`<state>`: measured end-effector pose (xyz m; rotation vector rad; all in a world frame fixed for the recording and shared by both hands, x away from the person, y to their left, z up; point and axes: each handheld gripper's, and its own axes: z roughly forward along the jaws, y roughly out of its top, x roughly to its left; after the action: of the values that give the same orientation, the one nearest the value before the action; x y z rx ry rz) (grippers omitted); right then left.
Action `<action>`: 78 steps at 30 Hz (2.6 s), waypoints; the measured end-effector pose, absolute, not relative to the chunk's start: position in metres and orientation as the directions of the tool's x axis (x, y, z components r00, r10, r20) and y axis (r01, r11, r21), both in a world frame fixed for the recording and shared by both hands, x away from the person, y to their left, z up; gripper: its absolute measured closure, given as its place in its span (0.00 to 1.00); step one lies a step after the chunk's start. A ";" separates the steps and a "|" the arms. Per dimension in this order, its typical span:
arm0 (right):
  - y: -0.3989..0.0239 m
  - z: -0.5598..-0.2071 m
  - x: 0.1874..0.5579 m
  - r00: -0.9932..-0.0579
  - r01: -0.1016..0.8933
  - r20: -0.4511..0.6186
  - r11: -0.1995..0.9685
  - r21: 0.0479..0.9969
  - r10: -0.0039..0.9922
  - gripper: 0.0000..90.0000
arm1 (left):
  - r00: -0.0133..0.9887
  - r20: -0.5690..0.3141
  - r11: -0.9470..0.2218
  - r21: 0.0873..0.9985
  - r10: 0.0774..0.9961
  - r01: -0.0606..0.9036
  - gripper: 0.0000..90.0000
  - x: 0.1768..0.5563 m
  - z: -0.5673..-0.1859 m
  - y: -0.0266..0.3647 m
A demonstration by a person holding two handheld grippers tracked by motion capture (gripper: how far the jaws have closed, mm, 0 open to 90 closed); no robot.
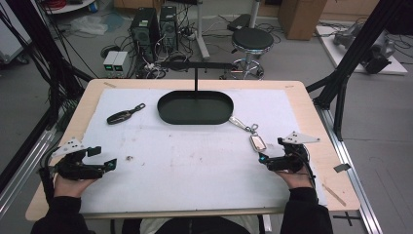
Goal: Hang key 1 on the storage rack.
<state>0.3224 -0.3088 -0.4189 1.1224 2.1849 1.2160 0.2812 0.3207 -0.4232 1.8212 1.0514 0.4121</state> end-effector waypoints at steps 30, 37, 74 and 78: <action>-0.296 -0.422 0.336 -0.604 0.492 0.056 0.316 0.811 0.795 0.01 | 0.571 -0.149 -0.185 0.854 0.808 0.485 0.14 0.281 -0.427 0.319; -0.293 -0.405 0.350 -0.656 0.484 0.104 0.311 0.818 0.748 0.01 | 0.568 -0.149 -0.187 0.851 0.809 0.490 0.14 0.281 -0.429 0.319; -0.276 -0.359 0.418 -0.616 0.507 0.042 0.356 0.785 0.786 0.01 | 0.573 -0.147 -0.184 0.858 0.806 0.480 0.14 0.282 -0.429 0.319; -0.270 -0.358 0.424 -0.626 0.497 0.021 0.379 0.781 0.779 0.01 | 0.576 -0.149 -0.182 0.860 0.804 0.476 0.14 0.282 -0.429 0.319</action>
<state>0.4242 -0.2695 -0.3585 1.1129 2.2924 1.1162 0.2816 0.3187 -0.4287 1.8316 1.0437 0.4205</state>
